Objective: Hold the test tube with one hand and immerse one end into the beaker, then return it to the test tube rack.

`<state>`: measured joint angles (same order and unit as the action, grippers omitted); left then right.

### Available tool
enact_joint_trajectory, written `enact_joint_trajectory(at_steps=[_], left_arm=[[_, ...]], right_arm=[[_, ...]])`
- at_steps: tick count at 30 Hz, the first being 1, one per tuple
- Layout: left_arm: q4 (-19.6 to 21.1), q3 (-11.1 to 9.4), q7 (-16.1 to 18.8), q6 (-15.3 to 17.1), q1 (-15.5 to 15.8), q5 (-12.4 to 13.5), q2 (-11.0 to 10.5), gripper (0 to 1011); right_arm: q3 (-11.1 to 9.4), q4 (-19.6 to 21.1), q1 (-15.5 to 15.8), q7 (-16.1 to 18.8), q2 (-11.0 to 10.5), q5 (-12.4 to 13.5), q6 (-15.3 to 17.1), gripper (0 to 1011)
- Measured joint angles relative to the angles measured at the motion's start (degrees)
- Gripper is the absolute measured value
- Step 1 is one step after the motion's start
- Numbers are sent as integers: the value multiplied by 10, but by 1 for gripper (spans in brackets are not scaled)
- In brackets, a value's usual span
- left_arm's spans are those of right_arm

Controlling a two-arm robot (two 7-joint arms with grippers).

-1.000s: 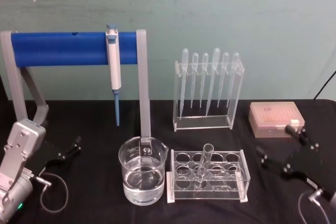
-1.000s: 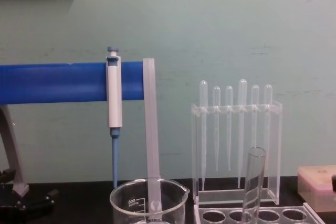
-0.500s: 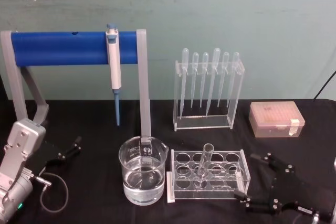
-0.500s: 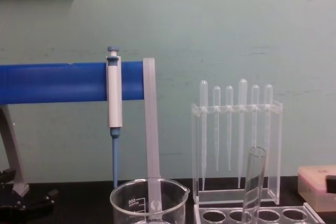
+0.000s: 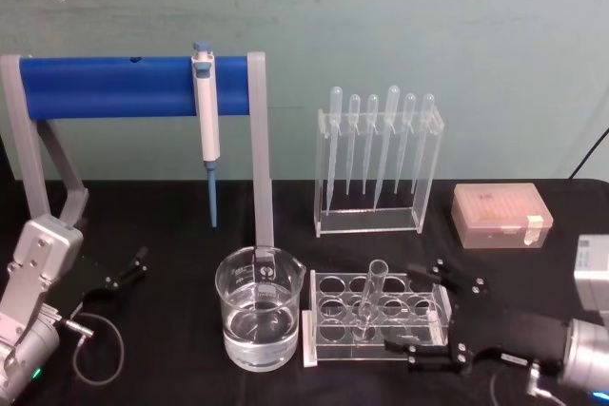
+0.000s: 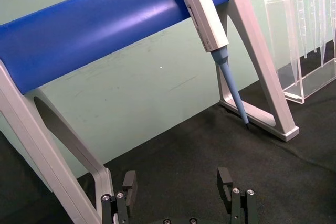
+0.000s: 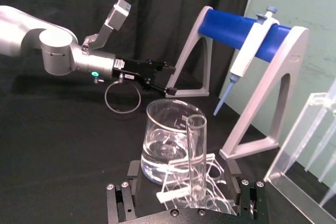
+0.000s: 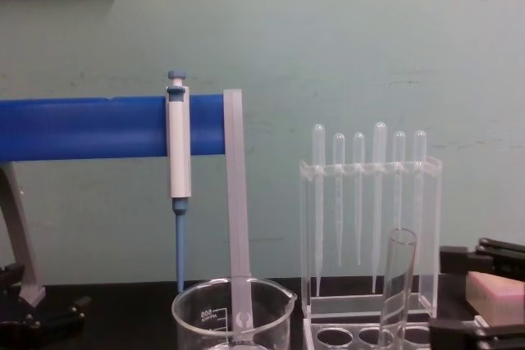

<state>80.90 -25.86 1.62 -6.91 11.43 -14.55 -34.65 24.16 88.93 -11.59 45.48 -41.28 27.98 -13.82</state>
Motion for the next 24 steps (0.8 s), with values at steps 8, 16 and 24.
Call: enact_joint_trajectory(at_steps=[8, 16, 24], left_arm=[[0, 0, 0, 0, 0, 0, 0, 1000], [0, 0, 0, 0, 0, 0, 0, 1000], [0, 0, 0, 0, 0, 0, 0, 1000]], right_arm=[[14, -36, -31, 5, 30, -5, 3, 1004], [28, -66, -54, 5, 53, -12, 4, 1004], [33, -73, -63, 2, 62, -16, 1, 1004]])
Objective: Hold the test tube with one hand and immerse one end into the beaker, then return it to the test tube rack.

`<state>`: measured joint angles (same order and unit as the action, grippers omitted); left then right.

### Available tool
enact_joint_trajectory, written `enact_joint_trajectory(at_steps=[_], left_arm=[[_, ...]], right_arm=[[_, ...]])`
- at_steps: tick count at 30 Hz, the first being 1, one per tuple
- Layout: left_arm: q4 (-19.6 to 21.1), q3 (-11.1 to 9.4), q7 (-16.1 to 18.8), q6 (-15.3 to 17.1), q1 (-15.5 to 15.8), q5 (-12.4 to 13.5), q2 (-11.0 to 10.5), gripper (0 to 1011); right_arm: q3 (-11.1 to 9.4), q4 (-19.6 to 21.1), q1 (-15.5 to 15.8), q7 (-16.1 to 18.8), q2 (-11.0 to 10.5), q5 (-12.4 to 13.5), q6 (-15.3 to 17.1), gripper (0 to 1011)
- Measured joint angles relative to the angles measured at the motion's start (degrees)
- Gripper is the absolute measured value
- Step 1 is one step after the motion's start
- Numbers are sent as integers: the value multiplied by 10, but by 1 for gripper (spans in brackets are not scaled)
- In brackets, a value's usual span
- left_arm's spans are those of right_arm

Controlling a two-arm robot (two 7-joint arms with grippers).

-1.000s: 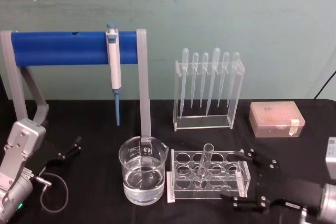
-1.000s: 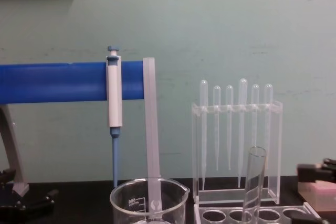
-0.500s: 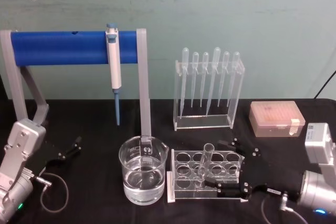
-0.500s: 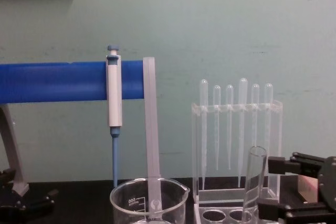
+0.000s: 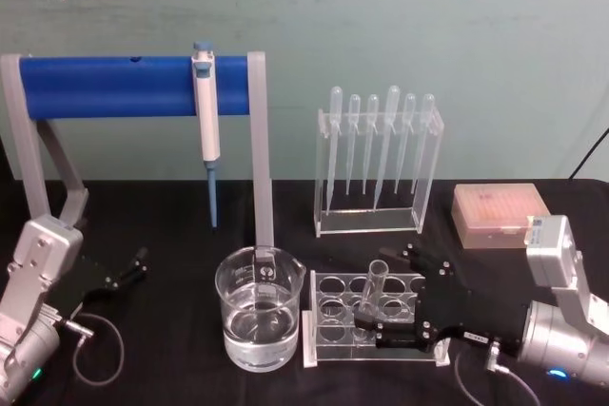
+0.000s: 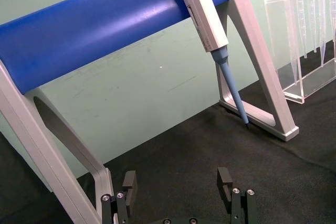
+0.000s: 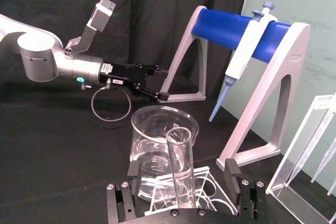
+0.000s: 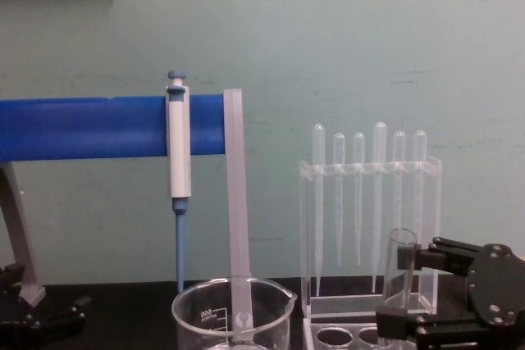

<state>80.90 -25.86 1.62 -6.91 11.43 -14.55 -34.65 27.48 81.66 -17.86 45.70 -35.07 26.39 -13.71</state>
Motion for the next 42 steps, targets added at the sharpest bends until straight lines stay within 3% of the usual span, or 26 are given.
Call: enact_joint_trajectory(at_steps=[12, 13, 31, 36, 42], left_arm=[[0, 0, 0, 0, 0, 0, 0, 1000], [0, 0, 0, 0, 0, 0, 0, 1000], [0, 0, 0, 0, 0, 0, 0, 1000], [0, 0, 0, 0, 0, 0, 0, 1000], [0, 0, 0, 0, 0, 0, 0, 1000]], right_arm=[[4, -8, -11, -1, 6, -2, 0, 1004], [16, -19, -33, 3, 18, -6, 8, 1004], [16, -19, -33, 3, 18, -6, 9, 1004], [16, -19, -32, 3, 17, -5, 8, 920], [15, -19, -32, 3, 17, -5, 8, 751]])
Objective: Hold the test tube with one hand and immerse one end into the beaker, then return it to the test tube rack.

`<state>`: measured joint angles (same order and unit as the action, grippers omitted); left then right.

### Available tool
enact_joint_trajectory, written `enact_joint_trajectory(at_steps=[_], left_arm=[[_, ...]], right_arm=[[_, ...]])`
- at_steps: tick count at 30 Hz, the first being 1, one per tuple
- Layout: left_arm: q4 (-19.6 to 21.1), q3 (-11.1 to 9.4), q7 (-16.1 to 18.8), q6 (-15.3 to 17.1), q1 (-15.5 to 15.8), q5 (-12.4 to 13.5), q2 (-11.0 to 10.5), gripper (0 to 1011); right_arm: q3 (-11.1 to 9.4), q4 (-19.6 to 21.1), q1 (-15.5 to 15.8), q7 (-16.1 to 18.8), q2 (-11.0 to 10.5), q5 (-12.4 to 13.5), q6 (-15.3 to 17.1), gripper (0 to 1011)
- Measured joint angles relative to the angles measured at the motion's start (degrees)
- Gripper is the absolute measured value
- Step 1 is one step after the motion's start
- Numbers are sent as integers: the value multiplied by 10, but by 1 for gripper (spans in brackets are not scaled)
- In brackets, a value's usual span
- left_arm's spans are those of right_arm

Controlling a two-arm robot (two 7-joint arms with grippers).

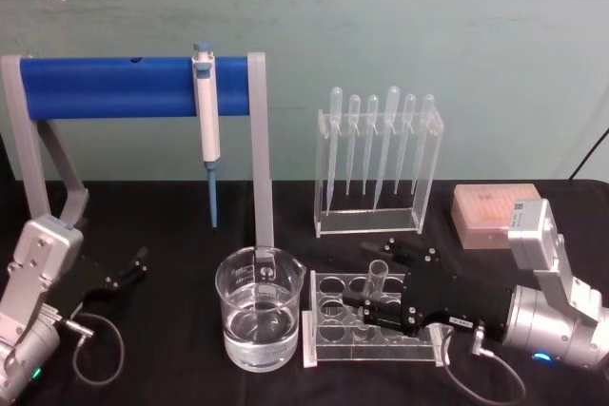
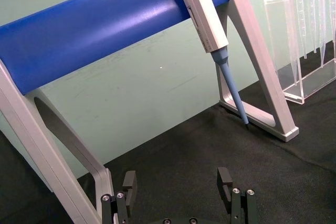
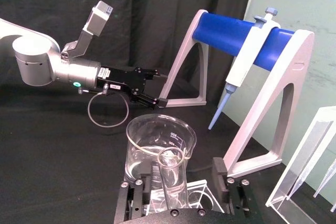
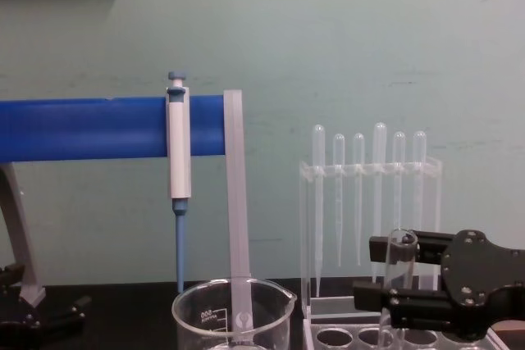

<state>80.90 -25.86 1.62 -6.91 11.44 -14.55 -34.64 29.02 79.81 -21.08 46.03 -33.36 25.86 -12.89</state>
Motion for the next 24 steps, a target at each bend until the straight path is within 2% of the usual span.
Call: enact_joint_trajectory(at_steps=[3, 4, 7, 12, 13, 14, 16, 24], left_arm=[[0, 0, 0, 0, 0, 0, 0, 1000], [0, 0, 0, 0, 0, 0, 0, 1000], [0, 0, 0, 0, 0, 0, 0, 1000], [0, 0, 0, 0, 0, 0, 0, 1000], [0, 0, 0, 0, 0, 0, 0, 1000], [0, 0, 0, 0, 0, 0, 0, 1000], [0, 0, 0, 0, 0, 0, 0, 1000], [0, 0, 0, 0, 0, 0, 0, 1000]], right_arm=[[0, 0, 0, 0, 0, 0, 0, 630], [0, 0, 0, 0, 0, 0, 0, 630], [0, 0, 0, 0, 0, 0, 0, 540], [0, 0, 0, 0, 0, 0, 0, 369], [0, 0, 0, 0, 0, 0, 0, 307], [0, 0, 0, 0, 0, 0, 0, 307], [0, 0, 0, 0, 0, 0, -1, 228], [0, 0, 0, 0, 0, 0, -1, 224]])
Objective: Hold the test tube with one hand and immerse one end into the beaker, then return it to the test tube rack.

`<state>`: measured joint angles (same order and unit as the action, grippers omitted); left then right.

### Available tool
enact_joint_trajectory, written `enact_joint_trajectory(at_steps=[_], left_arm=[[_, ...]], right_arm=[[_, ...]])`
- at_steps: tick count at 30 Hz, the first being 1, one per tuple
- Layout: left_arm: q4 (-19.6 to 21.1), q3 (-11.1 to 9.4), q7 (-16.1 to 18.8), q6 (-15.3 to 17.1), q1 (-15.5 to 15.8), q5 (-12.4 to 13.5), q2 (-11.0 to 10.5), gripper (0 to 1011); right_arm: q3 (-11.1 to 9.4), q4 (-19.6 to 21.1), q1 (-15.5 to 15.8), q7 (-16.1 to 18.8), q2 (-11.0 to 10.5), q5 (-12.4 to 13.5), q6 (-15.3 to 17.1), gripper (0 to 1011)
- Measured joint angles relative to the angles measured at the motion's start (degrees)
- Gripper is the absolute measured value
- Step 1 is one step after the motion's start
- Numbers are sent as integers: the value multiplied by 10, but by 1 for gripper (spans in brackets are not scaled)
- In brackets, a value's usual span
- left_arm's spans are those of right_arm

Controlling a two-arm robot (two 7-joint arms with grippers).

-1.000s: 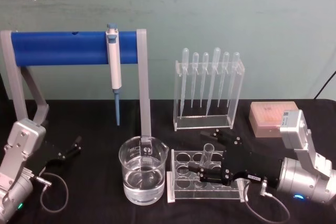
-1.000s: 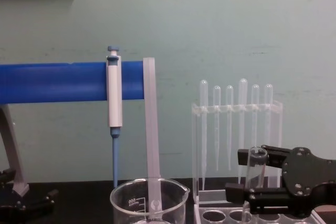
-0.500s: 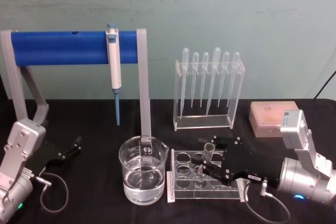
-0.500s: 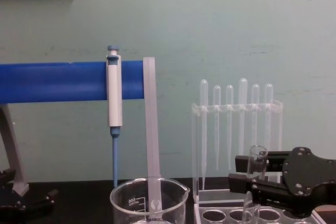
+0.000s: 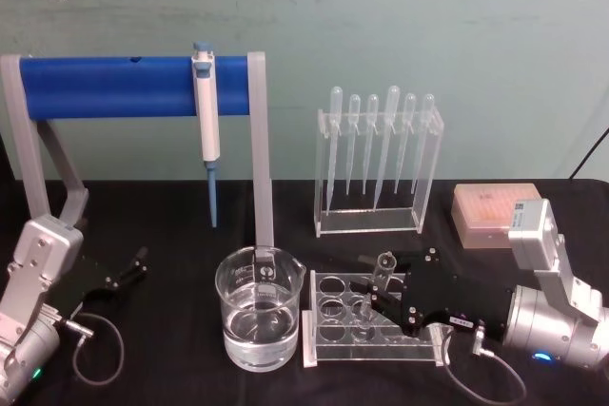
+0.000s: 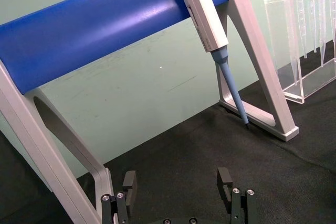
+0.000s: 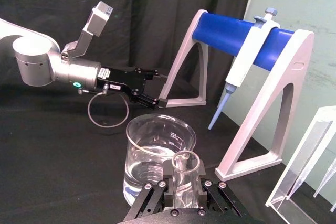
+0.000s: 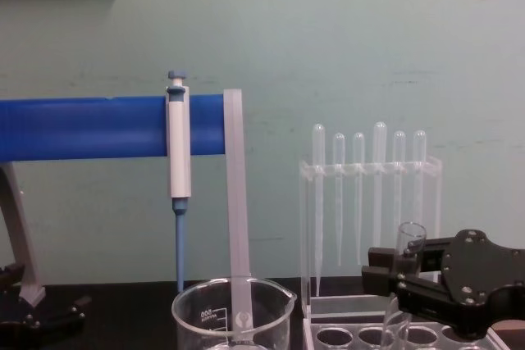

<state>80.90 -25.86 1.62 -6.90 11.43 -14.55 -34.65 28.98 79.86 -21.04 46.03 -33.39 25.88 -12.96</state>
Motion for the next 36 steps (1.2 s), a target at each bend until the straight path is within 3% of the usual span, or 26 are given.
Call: enact_joint_trajectory(at_steps=[8, 15, 28, 36], left_arm=[[0, 0, 0, 0, 0, 0, 0, 1000], [0, 0, 0, 0, 0, 0, 0, 1000], [0, 0, 0, 0, 0, 0, 0, 1000], [0, 0, 0, 0, 0, 0, 0, 1000]], right_arm=[[-1, 11, -5, -1, -4, 1, 10, 224], [0, 25, -21, -1, -9, 14, 49, 224], [1, 50, -51, -2, -18, 63, 115, 224], [8, 79, -71, -10, -27, 70, 143, 224]])
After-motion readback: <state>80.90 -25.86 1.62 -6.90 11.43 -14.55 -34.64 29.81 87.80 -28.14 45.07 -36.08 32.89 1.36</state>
